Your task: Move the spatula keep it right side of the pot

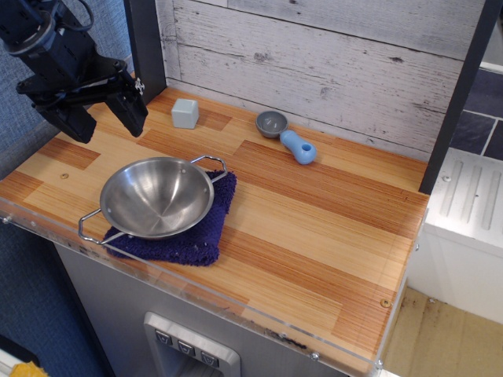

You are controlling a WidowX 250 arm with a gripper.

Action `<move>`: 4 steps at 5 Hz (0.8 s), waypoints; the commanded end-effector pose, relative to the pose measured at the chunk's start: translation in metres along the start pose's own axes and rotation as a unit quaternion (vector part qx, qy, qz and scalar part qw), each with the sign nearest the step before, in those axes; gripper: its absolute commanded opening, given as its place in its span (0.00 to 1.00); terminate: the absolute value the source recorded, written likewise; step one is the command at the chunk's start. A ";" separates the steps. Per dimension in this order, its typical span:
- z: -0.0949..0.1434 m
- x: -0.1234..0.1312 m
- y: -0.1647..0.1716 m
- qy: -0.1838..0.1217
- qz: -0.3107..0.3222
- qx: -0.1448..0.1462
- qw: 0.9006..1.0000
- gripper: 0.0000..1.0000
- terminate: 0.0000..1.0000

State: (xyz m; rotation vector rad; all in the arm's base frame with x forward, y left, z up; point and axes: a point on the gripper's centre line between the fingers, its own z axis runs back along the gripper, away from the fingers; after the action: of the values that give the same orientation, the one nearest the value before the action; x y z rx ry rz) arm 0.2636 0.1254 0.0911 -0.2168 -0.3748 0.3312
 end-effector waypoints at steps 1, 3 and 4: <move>0.000 0.000 0.000 0.000 0.000 0.000 1.000 1.00 0.00; -0.005 0.004 -0.025 -0.023 0.006 -0.001 1.000 1.00 0.00; -0.016 0.015 -0.049 -0.029 0.011 -0.038 0.999 1.00 0.00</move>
State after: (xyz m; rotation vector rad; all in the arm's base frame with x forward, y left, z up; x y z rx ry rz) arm 0.2928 0.0778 0.0822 -0.3033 -0.4028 0.3605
